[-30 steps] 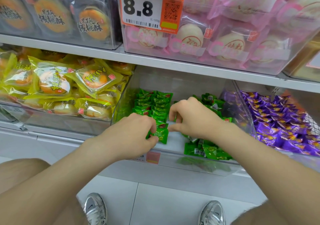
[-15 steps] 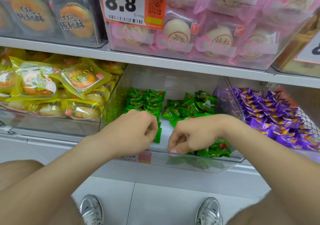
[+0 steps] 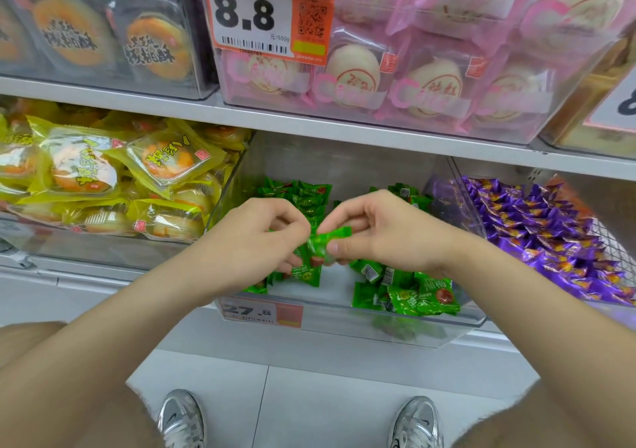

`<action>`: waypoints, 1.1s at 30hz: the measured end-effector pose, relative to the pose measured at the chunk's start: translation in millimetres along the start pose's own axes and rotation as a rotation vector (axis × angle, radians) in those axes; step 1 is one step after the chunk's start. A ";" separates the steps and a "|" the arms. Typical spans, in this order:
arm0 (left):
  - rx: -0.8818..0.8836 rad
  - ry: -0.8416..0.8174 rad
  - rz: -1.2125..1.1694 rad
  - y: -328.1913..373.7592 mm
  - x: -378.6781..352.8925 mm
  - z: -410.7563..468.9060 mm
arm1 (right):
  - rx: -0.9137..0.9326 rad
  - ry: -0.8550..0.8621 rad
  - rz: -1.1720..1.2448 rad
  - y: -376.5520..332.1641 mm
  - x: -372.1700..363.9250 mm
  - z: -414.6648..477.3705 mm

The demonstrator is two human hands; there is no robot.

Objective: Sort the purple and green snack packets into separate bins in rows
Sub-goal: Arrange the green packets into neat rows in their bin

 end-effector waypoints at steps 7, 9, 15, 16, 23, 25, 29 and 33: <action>-0.071 0.034 0.135 2.3 12.4 -5.3 | 0.011 0.057 0.142 -10.6 -5.3 0.8; -0.111 0.031 0.310 -0.4 10.7 -4.8 | -0.034 0.039 0.046 -7.7 -6.3 2.7; -0.129 0.037 0.701 -14.1 3.7 -0.1 | -0.129 0.147 -0.508 19.3 -17.1 21.7; -0.106 0.014 0.731 -17.4 3.9 1.6 | -0.144 0.162 -0.572 23.6 -19.7 24.5; -0.045 -0.069 0.803 -27.3 2.0 7.7 | -0.234 0.184 -0.564 42.0 -31.5 41.3; -0.036 -0.066 0.811 -28.2 3.6 9.1 | -0.228 0.190 -0.546 41.4 -33.1 42.6; -0.021 -0.065 0.808 -30.0 5.3 10.4 | -0.137 0.233 -0.672 36.2 -39.4 43.2; -0.009 -0.073 0.801 -32.2 3.8 11.8 | -0.092 0.272 -0.792 32.5 -44.9 45.1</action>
Point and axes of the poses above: each hand's wrist, its own z-axis towards the middle knuckle, its own x-axis out of the back of the hand, y = z × x, the point moved 4 cm from there along z, towards the middle knuckle, and after that the axes turned 6 degrees about -y, right-handed, at the moved point
